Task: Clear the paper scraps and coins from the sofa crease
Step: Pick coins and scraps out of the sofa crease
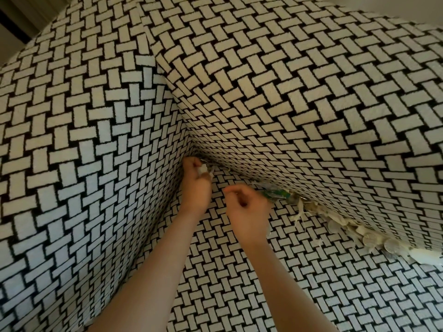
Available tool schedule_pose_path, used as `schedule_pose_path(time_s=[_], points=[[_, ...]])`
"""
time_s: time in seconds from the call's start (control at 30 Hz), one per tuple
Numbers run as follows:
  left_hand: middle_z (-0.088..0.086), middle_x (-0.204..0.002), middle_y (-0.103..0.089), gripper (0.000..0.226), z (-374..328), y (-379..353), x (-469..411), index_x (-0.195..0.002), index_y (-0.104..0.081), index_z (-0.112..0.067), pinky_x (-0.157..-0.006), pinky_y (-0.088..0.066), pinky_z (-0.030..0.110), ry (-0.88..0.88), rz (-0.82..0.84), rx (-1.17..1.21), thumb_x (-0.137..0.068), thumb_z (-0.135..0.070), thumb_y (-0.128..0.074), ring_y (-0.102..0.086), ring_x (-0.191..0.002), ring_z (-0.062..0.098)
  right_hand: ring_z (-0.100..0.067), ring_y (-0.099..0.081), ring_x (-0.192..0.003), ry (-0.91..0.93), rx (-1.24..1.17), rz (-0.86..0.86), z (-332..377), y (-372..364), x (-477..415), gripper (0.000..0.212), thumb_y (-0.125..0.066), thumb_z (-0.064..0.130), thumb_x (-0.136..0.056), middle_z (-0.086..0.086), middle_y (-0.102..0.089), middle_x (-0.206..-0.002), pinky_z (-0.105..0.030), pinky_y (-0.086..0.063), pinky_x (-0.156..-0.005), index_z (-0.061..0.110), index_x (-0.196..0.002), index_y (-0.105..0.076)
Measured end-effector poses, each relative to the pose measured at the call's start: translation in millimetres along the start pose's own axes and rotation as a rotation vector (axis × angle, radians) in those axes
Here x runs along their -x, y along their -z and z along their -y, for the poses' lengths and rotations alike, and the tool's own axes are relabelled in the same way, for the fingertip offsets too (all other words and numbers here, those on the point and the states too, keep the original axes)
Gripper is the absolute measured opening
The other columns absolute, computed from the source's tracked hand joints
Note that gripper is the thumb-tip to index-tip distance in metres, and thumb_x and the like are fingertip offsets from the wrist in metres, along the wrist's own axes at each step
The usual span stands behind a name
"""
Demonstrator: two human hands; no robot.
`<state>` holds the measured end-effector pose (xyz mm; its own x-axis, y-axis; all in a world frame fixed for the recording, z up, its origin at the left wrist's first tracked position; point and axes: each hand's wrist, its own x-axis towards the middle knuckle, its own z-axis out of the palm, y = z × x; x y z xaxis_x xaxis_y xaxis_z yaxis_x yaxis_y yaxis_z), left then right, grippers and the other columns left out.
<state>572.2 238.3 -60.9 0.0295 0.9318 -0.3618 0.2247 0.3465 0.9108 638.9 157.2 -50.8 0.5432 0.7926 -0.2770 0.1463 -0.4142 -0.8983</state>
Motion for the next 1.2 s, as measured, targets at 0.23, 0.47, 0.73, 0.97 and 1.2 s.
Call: schedule_pose_path(time_s=[0.23,0.47,0.73,0.97,1.2], points=[[-0.004,-0.067,-0.037,0.010,-2.5,7.7,4.6,-0.085,-0.037,-0.011,-0.044,-0.031,0.008,-0.039,-0.012,-0.168,-0.091,-0.003,-0.037,-0.034,-0.057,0.009,-0.022,-0.063,-0.077,0.047,0.552,0.064,25.4,1.1,-11.6,0.020,-0.050,0.025,-0.088,-0.003,-0.068,-0.083,-0.025,-0.044,-0.065,0.018,-0.094,-0.068],[-0.004,-0.061,-0.034,0.034,4.4,16.6,-14.8,-0.064,-0.031,-0.020,-0.051,-0.031,0.019,-0.083,0.016,-0.309,-0.089,0.000,-0.042,-0.032,-0.056,0.010,-0.027,-0.026,-0.138,0.100,0.804,0.253,19.1,-34.1,-34.9,0.058,-0.044,0.015,-0.094,-0.015,-0.029,-0.149,-0.033,-0.024,-0.113,0.004,-0.146,-0.020],[-0.006,-0.084,-0.052,0.019,8.0,23.1,-10.2,-0.111,-0.045,-0.013,-0.062,-0.041,0.006,-0.198,0.094,-0.334,-0.097,-0.007,-0.035,-0.048,-0.070,0.002,-0.028,-0.042,-0.127,-0.002,0.749,0.415,14.0,-48.2,-70.5,0.045,-0.043,0.020,-0.092,-0.016,-0.045,-0.138,-0.037,-0.033,-0.109,0.006,-0.135,-0.041],[0.002,-0.122,-0.053,0.033,15.0,20.4,-16.8,-0.129,-0.045,-0.012,-0.093,-0.038,0.019,-0.172,0.118,-0.375,-0.099,-0.009,-0.031,-0.050,-0.108,0.013,-0.024,-0.048,-0.117,-0.134,0.423,0.535,11.8,-34.6,-87.0,0.049,-0.042,0.005,-0.086,-0.007,-0.052,-0.131,-0.026,-0.038,-0.095,0.013,-0.134,-0.048],[0.000,-0.100,-0.054,0.018,7.7,12.0,-25.4,-0.111,-0.047,-0.009,-0.073,-0.040,0.023,-0.238,0.156,-0.535,-0.096,-0.014,-0.037,-0.054,-0.091,0.016,-0.024,-0.059,-0.108,-0.076,0.180,0.365,4.8,-37.2,-77.2,0.041,-0.053,0.008,-0.083,-0.002,-0.067,-0.116,-0.040,-0.049,-0.095,0.027,-0.117,-0.065]])
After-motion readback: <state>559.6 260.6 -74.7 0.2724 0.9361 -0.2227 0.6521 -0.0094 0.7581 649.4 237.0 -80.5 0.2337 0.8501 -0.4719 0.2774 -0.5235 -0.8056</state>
